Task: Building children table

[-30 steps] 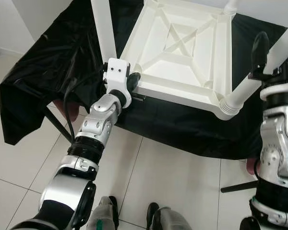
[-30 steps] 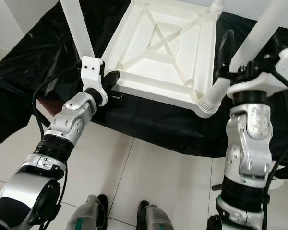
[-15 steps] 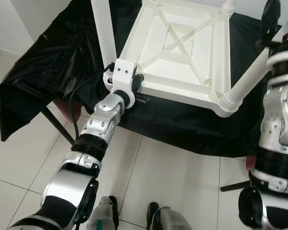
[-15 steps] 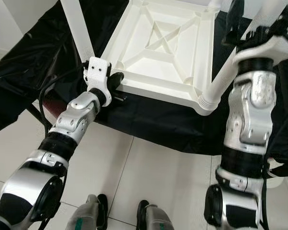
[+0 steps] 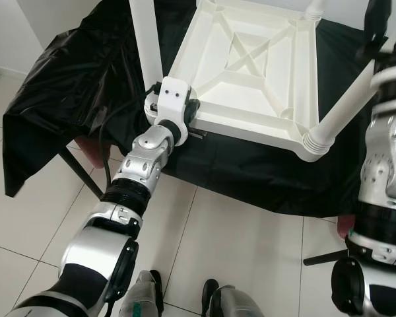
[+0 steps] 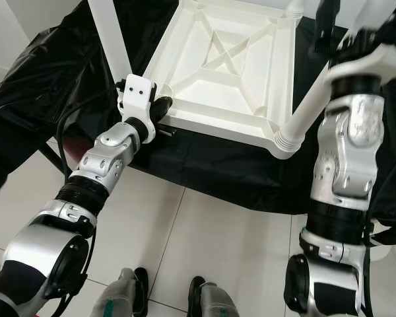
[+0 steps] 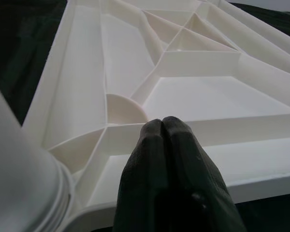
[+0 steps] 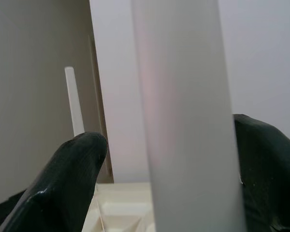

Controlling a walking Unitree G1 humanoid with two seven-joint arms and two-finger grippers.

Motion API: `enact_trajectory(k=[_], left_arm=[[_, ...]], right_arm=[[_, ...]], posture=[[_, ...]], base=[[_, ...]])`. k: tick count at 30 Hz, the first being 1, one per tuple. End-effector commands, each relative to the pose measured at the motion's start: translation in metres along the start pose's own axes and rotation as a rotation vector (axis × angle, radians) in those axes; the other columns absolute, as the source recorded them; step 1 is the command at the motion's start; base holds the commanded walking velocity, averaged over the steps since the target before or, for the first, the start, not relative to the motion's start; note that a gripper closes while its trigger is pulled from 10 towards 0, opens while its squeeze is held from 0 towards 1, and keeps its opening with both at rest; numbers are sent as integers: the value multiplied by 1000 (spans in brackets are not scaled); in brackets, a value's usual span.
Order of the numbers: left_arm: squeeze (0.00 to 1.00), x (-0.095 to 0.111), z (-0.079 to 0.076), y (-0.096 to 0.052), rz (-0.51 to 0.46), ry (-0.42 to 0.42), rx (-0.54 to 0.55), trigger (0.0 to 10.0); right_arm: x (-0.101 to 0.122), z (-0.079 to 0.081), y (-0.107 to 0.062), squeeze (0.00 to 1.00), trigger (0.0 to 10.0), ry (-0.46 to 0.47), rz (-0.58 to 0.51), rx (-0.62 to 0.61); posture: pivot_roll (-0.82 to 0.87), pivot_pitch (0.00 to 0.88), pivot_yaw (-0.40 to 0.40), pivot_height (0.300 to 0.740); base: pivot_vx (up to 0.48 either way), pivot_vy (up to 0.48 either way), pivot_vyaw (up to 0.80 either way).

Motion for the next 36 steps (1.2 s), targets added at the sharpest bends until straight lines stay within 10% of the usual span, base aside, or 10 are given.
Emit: enact_trajectory(k=[1, 16, 17, 18, 24, 25, 30, 31, 36], left_arm=[[0, -3, 2, 0, 9, 17, 24, 10000], [0, -5, 3, 5, 28, 27, 52, 10000], [0, -5, 3, 6, 30, 26, 57, 10000], [0, -6, 4, 6, 35, 25, 62, 10000], [0, -5, 5, 10, 48, 27, 82, 10000], [0, -6, 4, 11, 56, 30, 90, 10000], [0, -8, 2, 13, 72, 41, 103, 10000], [0, -7, 0, 14, 76, 45, 106, 10000], [0, -5, -1, 15, 67, 49, 97, 10000]], right_arm=[[6, -5, -3, 0, 10000, 0, -18, -17], [16, -4, -2, 0, 10000, -1, -41, 9], [16, -3, -2, 0, 9569, 1, -40, 10], [16, -2, -2, 0, 4902, 3, -37, 14], [16, -2, -4, 0, 3922, 6, -34, 14], [16, -2, -4, 0, 0, 9, -35, 12], [18, -1, -5, 0, 0, 15, -38, 14], [18, -1, -6, 0, 10000, 10, -37, 12], [18, -3, -7, 0, 10000, -2, -33, 7]], posture=[[97, 226, -23, 740], [88, 225, -20, 740], [81, 219, -22, 740], [81, 219, -22, 740], [81, 215, -21, 740], [80, 213, -18, 740], [76, 211, -16, 740], [71, 211, -12, 740], [72, 215, -12, 740]], base=[[0, 0, 0], [0, 0, 0], [0, 0, 0], [0, 0, 0], [0, 0, 0], [0, 0, 0], [0, 0, 0], [0, 0, 0], [0, 0, 0]])
Point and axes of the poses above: a point about 5 cm out from each wrist's last joint towards the gripper, its own y axis pointing out of the wrist towards the gripper, its own x axis along the axis of the wrist's last joint, z = x × y, the point moved 6 cm from there along y, pointing out of the wrist towards the gripper, and after that the axes turned 4 degrees about y, right-handed, at the moved point
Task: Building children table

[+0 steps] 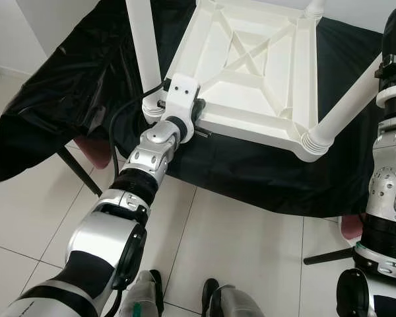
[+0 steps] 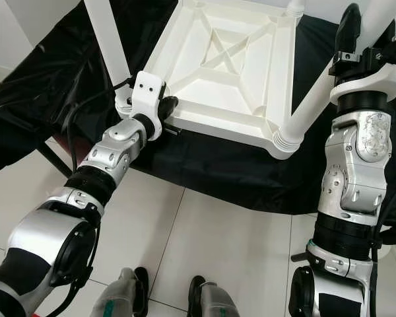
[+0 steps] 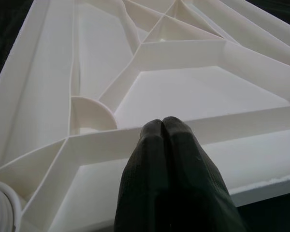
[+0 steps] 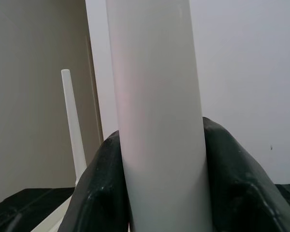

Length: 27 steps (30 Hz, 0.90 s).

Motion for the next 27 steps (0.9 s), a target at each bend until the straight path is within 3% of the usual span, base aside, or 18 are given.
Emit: enact_trajectory(k=[1, 2, 3, 16, 17, 20, 24, 27], left_arm=[[0, -4, 10, 0, 20, 9, 119, 10000], [0, -4, 10, 0, 19, 12, 117, 10000], [0, -4, 11, 0, 20, 11, 118, 10000], [0, 1, 20, -4, -23, 12, 121, 10000], [0, 4, 21, -6, -46, -1, 117, 10000], [0, 6, 22, -8, -62, -10, 115, 10000], [0, 16, 26, -28, -174, -27, 86, 10000], [0, 19, 28, -43, -225, -17, 79, 10000]], right_arm=[[7, 3, -1, 0, 10000, 4, -24, 10], [7, 3, -1, 0, 10000, 5, -24, 11], [8, 2, -2, 1000, 10000, 9, -27, 9], [12, -2, -12, 1000, 10000, -12, -22, -20], [8, -2, -19, 0, 10000, -13, 3, -25], [5, -2, -24, 0, 10000, -12, 20, -27], [-23, -3, -71, 0, 10000, -47, 169, -90], [-33, -4, -94, 0, 10000, -95, 226, -125]], posture=[[72, 215, -12, 740], [75, 218, -12, 740], [75, 218, -12, 740], [77, 221, -9, 740], [74, 219, -8, 740], [74, 219, -8, 740], [64, 211, 1, 740], [54, 206, 9, 740]], base=[[0, 0, 0], [0, 0, 0], [0, 0, 0], [0, 0, 0], [0, 0, 0], [0, 0, 0], [0, 0, 0], [0, 0, 0]])
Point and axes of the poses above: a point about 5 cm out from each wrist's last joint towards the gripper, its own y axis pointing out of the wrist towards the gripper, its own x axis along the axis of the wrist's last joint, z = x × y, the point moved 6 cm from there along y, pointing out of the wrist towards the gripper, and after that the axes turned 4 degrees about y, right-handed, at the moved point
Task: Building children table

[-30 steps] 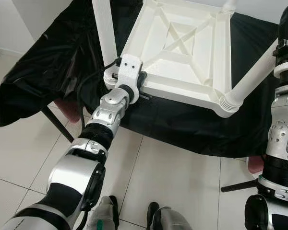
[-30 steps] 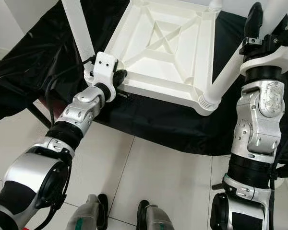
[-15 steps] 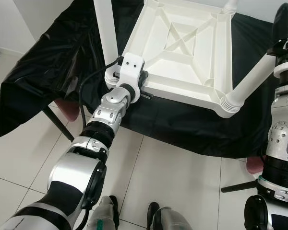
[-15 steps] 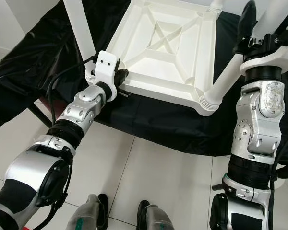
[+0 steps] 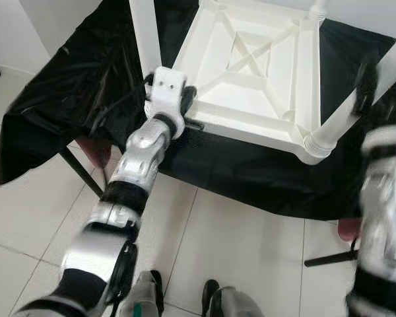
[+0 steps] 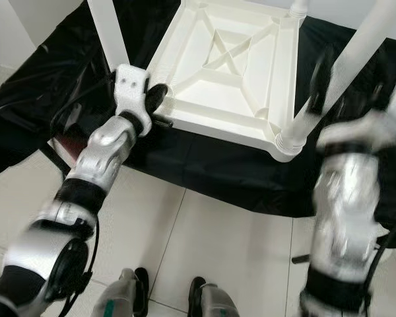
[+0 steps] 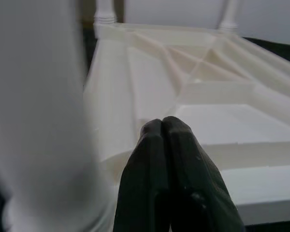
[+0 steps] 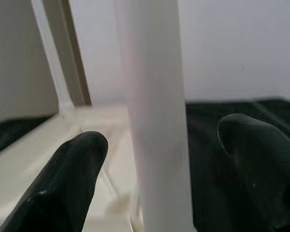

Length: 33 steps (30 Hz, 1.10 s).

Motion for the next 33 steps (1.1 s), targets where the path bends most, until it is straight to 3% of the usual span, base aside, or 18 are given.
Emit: enact_trajectory(k=[1, 8, 9, 10, 13, 16, 17, 18, 26, 33], left_arm=[[0, 12, -2, -7, -56, 5, -26, 10000], [0, 13, -3, -33, -83, -22, -39, 10000], [0, 6, -6, -52, -82, -21, -39, 10000], [0, 6, -6, -52, -82, -21, -39, 10000], [0, -11, -5, -76, -33, -36, -12, 10000], [0, -15, -5, -82, -19, -36, -9, 10000], [0, -27, -3, -102, 0, -50, 4, 10000], [0, -30, -3, -108, 5, -61, 10, 10000], [0, -32, -7, -123, -3, -58, 11, 10000], [0, -27, -17, -131, 11, -64, -43, 10000]], right_arm=[[9, -2, -7, 0, 10000, -47, -37, -26], [-14, -6, -32, 0, 10000, -73, 52, -63], [-29, -3, -46, 0, 10000, -60, 115, -62], [-29, -3, -46, 0, 10000, -60, 115, -62], [-48, 3, -65, 0, 10000, -61, 183, -53], [-53, 5, -69, 0, 10000, -64, 199, -50], [-71, 1, -82, 0, 10000, -88, 255, -50], [-77, -1, -86, 0, 10000, -98, 272, -52], [-93, -2, -95, 0, 10000, -126, 305, -26], [-88, 0, -105, 0, 10000, -124, 285, -36]], posture=[[54, 206, 9, 740], [45, 198, 25, 740], [49, 194, 27, 740], [49, 194, 27, 740], [47, 189, 25, 740], [47, 189, 25, 740], [61, 186, 14, 740], [61, 186, 14, 740], [55, 160, 12, 740], [49, 149, 28, 740]], base=[[0, 0, 0], [0, 0, 0], [0, 0, 0], [0, 0, 0], [0, 0, 0], [0, 0, 0], [0, 0, 0], [0, 0, 0], [0, 0, 0], [0, 0, 0]])
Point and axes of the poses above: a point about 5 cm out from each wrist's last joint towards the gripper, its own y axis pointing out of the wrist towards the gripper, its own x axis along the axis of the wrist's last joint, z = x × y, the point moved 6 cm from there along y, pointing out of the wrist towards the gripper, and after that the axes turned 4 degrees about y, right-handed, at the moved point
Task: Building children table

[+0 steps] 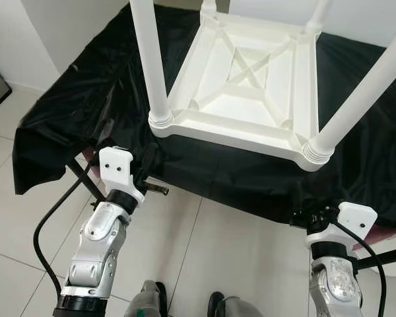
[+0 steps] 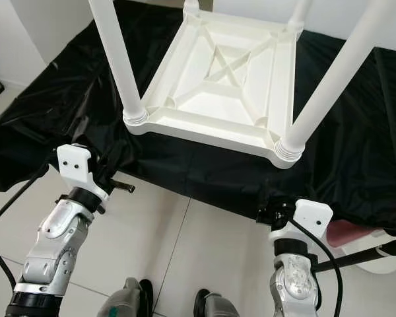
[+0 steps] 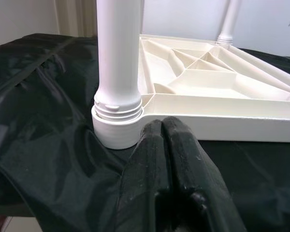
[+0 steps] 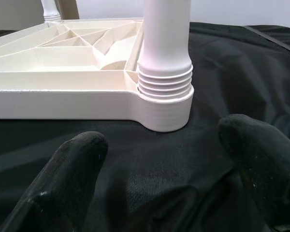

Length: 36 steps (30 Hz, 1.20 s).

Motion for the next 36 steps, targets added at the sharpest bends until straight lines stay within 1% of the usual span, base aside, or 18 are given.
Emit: enact_trajectory(k=[1, 5, 7, 10, 13, 23, 33, 36], left_arm=[[0, -4, -14, -5, 26, -17, -93, 10000], [0, -4, -18, -4, 26, -19, -113, 10000], [0, -4, -23, -3, 27, -28, -142, 10000], [0, -4, -24, -3, 28, -29, -144, 10000], [0, -4, -25, -1, 34, -35, -161, 10000], [0, -3, -24, 1, 36, -43, -153, 10000], [0, -4, -25, 1, 39, -50, -154, 10000], [0, -3, -25, 2, 39, -50, -155, 10000]], right_arm=[[3, -1, -7, 0, 10000, 0, -19, -20], [5, -2, -9, 0, 10000, 1, -37, -37], [5, -3, -11, 0, 10000, -6, -44, -48], [5, -3, -12, 0, 10000, -6, -44, -49], [5, -7, -15, 0, 10000, -9, -48, -76], [5, -7, -15, 0, 10000, -17, -54, -75], [2, -10, -19, 0, 10000, -33, -45, -81], [2, -8, -19, 0, 10000, -32, -47, -79]], posture=[[45, 152, 35, 740], [39, 153, 46, 740], [35, 153, 52, 740], [35, 153, 52, 740], [24, 159, 65, 740], [23, 157, 57, 740], [19, 154, 52, 740], [17, 152, 52, 740]], base=[[0, 0, 0], [0, 0, 0], [0, 0, 0], [0, 0, 0], [0, 0, 0], [0, 0, 0], [265, 0, 0], [275, 0, 0]])
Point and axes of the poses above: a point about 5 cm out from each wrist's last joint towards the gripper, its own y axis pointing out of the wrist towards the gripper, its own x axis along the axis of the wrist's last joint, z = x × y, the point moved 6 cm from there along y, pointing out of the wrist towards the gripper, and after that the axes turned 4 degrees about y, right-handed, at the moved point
